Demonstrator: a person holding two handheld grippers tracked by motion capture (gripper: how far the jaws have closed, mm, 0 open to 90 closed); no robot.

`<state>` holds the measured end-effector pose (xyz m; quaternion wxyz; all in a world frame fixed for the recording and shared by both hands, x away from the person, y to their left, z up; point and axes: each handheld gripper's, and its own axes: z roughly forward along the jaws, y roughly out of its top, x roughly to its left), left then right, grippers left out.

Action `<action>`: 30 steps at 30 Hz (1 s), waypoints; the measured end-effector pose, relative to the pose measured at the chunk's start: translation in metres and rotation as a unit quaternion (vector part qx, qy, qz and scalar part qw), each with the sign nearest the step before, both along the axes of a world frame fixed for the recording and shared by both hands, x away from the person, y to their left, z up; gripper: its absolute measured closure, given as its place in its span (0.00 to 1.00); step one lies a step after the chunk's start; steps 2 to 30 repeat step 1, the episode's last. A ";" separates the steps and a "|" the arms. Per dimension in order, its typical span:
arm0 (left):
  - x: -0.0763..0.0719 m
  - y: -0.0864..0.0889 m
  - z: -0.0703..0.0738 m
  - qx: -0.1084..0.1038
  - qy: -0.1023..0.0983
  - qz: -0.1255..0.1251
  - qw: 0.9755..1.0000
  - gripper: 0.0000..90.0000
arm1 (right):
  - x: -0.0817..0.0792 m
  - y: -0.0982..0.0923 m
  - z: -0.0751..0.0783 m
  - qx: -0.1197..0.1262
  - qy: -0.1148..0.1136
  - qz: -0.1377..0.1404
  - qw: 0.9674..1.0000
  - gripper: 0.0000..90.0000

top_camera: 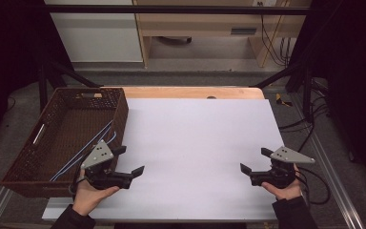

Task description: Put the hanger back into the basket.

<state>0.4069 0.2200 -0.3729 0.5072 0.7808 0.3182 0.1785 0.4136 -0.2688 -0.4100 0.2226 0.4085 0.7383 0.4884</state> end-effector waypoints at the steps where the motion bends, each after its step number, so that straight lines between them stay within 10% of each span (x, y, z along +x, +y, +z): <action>1: 0.001 0.001 -0.001 -0.001 0.003 -0.002 1.000 0.10 | 0.000 0.000 0.000 -0.001 0.000 0.000 1.000 0.02; 30: 0.001 0.001 -0.001 -0.001 0.003 -0.002 1.000 0.10 | 0.000 0.000 0.000 -0.001 0.000 0.000 1.000 0.02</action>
